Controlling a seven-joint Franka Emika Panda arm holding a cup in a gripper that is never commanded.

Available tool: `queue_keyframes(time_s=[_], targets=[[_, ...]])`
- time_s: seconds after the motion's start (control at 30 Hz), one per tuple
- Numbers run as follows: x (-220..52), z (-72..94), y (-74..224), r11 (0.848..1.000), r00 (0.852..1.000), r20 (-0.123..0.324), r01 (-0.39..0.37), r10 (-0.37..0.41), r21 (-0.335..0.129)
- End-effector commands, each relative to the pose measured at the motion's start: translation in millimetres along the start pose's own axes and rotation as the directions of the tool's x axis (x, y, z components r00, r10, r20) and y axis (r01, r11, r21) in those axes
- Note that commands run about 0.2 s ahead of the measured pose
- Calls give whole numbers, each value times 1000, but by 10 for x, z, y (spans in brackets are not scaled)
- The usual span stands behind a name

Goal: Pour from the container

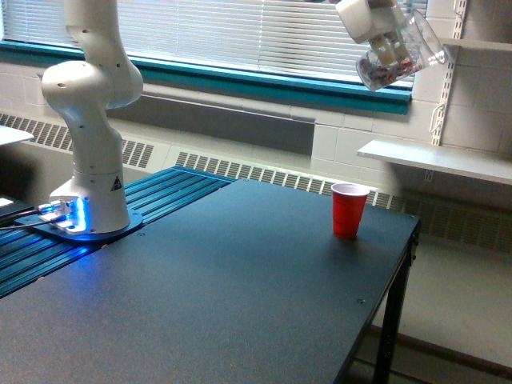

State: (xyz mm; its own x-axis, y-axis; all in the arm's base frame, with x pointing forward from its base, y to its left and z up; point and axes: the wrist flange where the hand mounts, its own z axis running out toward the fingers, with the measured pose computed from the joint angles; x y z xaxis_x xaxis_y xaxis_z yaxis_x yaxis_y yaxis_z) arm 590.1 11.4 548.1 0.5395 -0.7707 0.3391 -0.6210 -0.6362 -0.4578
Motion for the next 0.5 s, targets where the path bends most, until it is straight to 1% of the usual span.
queue_keyframes(time_s=[0.03, 0.1, 0.2, 0.5], targets=[[-508, 96, -84, 999, 995, 88, 52, -51, -11], [-627, 111, -46, 997, 991, 112, 78, -75, -22], [-810, 123, -30, 995, 987, 133, 94, -91, -17], [-1217, 166, 27, 990, 977, 162, 142, -137, -20]])
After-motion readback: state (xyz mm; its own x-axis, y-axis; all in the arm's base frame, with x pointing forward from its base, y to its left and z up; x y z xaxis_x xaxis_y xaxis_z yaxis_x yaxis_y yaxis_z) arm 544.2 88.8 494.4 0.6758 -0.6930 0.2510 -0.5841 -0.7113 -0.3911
